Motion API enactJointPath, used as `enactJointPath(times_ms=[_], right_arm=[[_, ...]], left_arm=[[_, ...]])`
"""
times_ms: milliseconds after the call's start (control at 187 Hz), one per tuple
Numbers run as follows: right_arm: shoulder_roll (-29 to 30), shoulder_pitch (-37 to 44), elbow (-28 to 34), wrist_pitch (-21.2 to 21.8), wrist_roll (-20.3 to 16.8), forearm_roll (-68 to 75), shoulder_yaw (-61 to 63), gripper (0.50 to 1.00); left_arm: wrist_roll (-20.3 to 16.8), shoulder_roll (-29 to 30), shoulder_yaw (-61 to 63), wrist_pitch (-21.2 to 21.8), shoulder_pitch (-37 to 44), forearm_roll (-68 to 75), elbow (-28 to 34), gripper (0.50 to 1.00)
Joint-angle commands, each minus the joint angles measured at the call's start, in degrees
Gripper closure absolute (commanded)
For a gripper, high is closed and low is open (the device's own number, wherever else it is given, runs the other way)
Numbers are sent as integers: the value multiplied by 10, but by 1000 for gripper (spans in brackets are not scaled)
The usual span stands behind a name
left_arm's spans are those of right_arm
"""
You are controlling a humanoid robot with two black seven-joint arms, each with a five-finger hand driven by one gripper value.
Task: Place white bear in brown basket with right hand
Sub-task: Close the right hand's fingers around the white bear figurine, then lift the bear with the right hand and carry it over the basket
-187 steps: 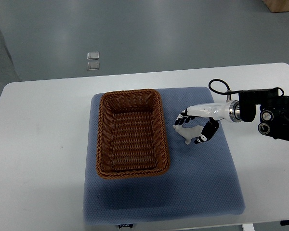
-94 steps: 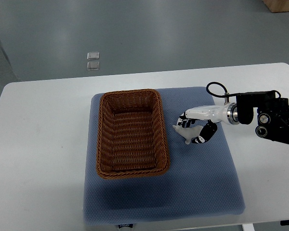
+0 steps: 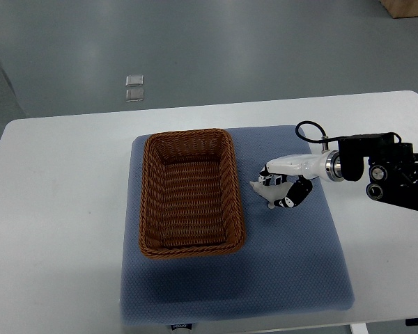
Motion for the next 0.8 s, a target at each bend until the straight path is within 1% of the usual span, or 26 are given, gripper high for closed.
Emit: enactJointPath(times_ms=[0,123,257,492,636,690,797], right_arm=[[-4,4,0,1,1,1,1,1000],[-15,13,0,2,1,4,6,1000],[-34,50,0,3,1,7,7,1000],[-23,124,0,3,1,8,8,1000],[19,174,-1,9,1,11,7,1000],[32,179,-1,13,1,11,6,1000],[79,182,-7,20,1,7,1,1000]], left_arm=[[0,0,0,0,0,0,0,500],[0,0,0,0,0,0,0,500],[0,0,0,0,0,0,0,500],[0,0,0,0,0,0,0,500],[0,0,0,0,0,0,0,500],[0,0,0,0,0,0,0,500],[0,0,0,0,0,0,0,500]])
